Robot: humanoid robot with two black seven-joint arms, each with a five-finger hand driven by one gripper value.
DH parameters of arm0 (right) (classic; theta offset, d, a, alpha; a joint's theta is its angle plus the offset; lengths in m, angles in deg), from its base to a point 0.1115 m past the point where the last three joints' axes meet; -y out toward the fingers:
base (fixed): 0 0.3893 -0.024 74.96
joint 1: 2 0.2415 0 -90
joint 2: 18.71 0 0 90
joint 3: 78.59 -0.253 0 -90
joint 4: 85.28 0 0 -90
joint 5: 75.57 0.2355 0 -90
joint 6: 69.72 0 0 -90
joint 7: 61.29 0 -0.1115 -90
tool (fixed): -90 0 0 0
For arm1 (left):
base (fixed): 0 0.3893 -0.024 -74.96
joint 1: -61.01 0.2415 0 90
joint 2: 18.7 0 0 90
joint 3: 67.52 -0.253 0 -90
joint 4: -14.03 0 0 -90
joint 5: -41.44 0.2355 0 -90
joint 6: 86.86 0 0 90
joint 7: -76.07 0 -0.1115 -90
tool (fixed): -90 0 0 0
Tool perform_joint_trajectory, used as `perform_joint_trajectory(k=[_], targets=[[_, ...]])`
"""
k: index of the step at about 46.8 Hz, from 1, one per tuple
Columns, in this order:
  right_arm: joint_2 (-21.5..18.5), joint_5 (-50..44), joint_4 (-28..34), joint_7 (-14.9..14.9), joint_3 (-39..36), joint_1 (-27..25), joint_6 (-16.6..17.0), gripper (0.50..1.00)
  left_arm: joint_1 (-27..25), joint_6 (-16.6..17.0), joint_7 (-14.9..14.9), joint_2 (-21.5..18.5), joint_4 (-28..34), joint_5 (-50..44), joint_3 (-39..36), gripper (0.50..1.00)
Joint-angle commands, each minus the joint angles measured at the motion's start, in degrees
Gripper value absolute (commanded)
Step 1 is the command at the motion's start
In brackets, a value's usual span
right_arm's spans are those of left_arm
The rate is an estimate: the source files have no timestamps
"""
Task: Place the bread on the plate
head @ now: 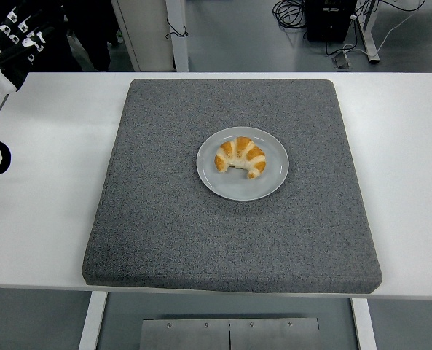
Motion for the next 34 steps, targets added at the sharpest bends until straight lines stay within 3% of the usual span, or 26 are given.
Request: perform_joint_trajectory(k=[1,16,25,34], targets=[[0.0,0.0,0.0,-0.01,0.0,0.08,-0.02,1.0,-0.35,0.49,0.01,2.5,-0.02,0.48,-0.27,0.931],[0.0,0.0,0.0,-0.01,0.17,0.17,-0.02,1.0,-0.61,2.78,-0.08,10.59,-0.11,0.83,-3.95,0.931],[0.0,0.0,0.0,-0.01,0.17,0.17,-0.02,1.0,-0.61,3.57,-3.42,12.09,-1.34,0.92,-6.5,0.93],[0.0,0.0,0.0,-0.01,0.52,0.17,-0.02,1.0,-0.79,3.57,-3.68,12.27,-1.43,0.92,-6.95,0.931]])
